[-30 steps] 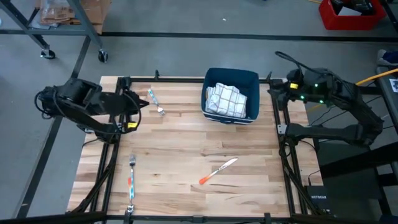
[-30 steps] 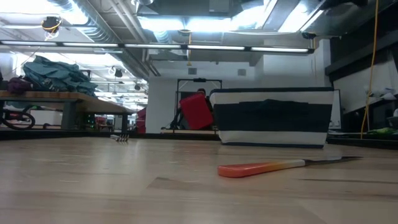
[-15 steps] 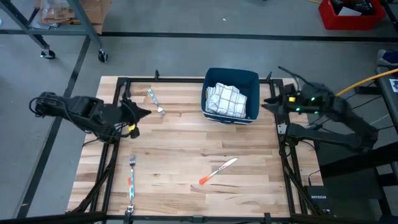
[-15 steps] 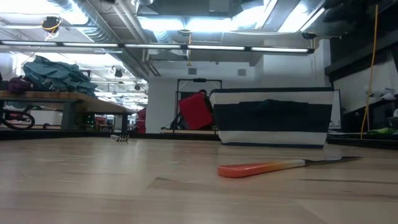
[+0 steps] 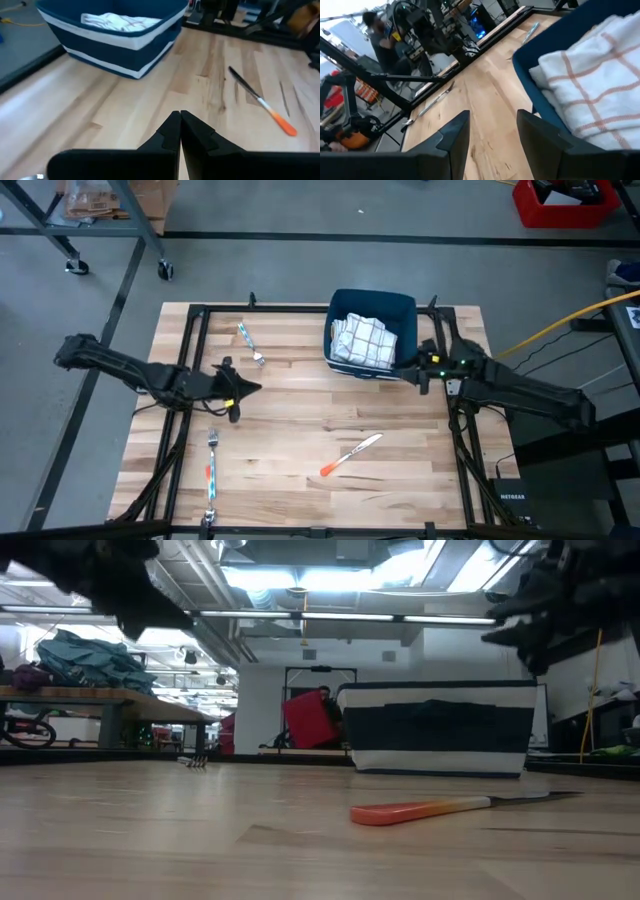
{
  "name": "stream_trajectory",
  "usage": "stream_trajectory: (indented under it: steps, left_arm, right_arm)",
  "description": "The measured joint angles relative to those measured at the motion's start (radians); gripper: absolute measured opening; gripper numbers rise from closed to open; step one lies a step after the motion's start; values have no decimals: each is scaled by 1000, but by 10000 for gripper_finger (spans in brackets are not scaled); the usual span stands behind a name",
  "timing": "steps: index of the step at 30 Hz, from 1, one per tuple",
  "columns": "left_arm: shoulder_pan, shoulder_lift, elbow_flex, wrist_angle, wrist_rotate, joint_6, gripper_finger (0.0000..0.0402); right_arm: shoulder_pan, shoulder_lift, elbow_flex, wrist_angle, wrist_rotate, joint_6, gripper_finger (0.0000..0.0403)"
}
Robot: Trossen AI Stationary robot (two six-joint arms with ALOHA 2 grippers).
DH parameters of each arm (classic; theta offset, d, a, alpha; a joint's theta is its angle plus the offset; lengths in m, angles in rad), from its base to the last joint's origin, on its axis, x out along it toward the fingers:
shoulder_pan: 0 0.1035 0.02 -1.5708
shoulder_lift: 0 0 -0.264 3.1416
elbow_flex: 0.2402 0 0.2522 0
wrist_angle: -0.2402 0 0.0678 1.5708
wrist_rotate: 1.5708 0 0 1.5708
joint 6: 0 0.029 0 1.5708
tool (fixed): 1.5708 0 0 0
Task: Fold towel
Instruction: Return to Home Position
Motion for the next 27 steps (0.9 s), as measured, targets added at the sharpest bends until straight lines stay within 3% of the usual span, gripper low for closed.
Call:
stream_trajectory:
  steps: [13,27]
  left_arm:
    - [0,0,-269,397,4,-63,4]
    - [2,-1,-385,480,2,-103,4]
  right_arm:
    - [0,0,-182,270,0,43,168]
    - [0,-2,-278,298,76,40,168]
